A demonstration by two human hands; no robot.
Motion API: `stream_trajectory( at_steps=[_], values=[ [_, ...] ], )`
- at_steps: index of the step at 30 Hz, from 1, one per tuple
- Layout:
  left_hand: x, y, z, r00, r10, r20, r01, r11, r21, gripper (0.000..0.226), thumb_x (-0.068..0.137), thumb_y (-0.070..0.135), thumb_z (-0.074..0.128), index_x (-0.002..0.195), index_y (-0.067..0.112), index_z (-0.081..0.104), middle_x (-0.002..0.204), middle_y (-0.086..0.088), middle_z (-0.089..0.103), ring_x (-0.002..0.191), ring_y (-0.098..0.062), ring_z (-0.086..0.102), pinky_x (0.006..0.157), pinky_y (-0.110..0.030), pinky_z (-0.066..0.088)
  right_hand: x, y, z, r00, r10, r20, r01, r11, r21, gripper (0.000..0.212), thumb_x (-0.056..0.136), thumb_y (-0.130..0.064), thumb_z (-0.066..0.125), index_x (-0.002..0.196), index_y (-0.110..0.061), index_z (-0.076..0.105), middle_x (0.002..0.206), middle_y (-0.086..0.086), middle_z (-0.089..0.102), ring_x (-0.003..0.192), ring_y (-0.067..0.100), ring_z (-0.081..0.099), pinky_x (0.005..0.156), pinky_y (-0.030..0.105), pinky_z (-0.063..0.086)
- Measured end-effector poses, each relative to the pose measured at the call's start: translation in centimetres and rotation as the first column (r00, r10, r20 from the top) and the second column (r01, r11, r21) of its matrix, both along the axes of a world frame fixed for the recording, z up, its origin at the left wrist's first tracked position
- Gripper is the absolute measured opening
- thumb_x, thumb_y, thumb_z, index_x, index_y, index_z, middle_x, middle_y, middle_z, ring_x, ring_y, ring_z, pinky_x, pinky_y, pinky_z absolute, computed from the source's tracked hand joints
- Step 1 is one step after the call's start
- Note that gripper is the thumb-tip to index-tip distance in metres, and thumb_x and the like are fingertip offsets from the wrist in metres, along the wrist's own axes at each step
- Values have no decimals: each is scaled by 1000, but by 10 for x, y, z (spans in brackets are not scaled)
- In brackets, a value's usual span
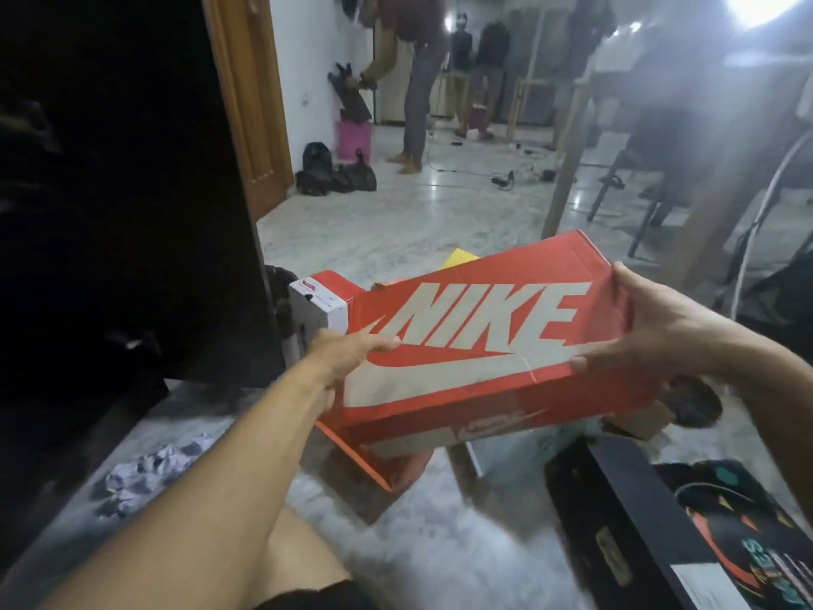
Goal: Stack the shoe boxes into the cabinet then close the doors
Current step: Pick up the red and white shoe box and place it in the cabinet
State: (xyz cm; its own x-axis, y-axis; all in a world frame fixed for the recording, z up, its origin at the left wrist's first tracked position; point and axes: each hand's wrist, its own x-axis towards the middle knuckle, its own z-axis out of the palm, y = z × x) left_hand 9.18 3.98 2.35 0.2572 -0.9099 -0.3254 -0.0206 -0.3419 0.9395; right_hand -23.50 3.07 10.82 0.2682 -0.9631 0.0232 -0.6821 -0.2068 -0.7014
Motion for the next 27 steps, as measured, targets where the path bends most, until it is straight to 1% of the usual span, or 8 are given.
stream_trajectory(
  at_steps=[4,8,9,12,16,19,22,27],
  values=[
    [50,13,35,1000,14,-26,-17,988,-154,38,59,17,89,92,10,72,92,-8,77,78,-18,74,60,-26,56,36,-26,13,990,127,-68,-129,991,-30,106,45,-24,99,130,-37,37,105,-11,71,88,1,70,74,25,59],
    [104,33,57,999,21,-44,-31,968,-250,95,19,34,99,106,13,67,102,-7,76,94,-22,71,80,-38,56,84,-46,21,976,202,-83,-209,974,-87,118,36,-40,97,136,-33,34,110,-9,69,95,7,70,81,35,60],
    [117,38,60,999,24,-39,-33,968,-250,101,19,34,100,111,14,66,105,-6,75,99,-23,70,82,-40,55,97,-50,21,974,208,-88,-217,971,-101,119,35,-44,96,136,-33,35,111,-9,68,95,8,70,81,35,60],
    [147,56,70,999,38,-31,-45,963,-265,97,26,26,100,115,19,63,105,-3,75,98,-22,71,79,-41,56,138,-59,20,961,250,-121,-267,951,-153,113,35,-51,95,132,-32,42,110,-9,67,93,9,69,79,32,60],
    [187,87,72,995,83,56,-64,959,-276,91,40,12,96,123,17,59,109,-4,74,102,-20,70,94,-45,53,195,-53,19,955,291,-54,-296,938,-182,69,49,-22,97,105,-21,57,92,-12,69,72,4,69,64,17,54],
    [218,108,61,986,136,99,-105,958,-265,84,48,5,92,125,18,59,111,-3,74,105,-17,69,96,-42,53,237,-47,14,939,331,-92,-343,919,-194,81,51,-24,96,122,-13,59,89,-13,62,77,9,64,75,30,54],
    [248,129,47,979,165,119,-138,968,-211,85,48,8,93,125,19,59,111,-1,74,105,-17,69,95,-40,53,280,-48,-1,921,371,-116,-386,907,-168,91,53,-25,95,133,-9,55,83,-24,52,72,-1,57,60,13,46],
    [291,150,4,905,294,309,-262,955,-139,105,37,8,97,129,26,51,116,6,68,111,-13,62,102,-36,47,358,-57,-34,856,494,-150,-507,860,-59,107,49,-43,94,141,-14,48,113,-2,60,95,17,60,87,31,51]
  ],
)
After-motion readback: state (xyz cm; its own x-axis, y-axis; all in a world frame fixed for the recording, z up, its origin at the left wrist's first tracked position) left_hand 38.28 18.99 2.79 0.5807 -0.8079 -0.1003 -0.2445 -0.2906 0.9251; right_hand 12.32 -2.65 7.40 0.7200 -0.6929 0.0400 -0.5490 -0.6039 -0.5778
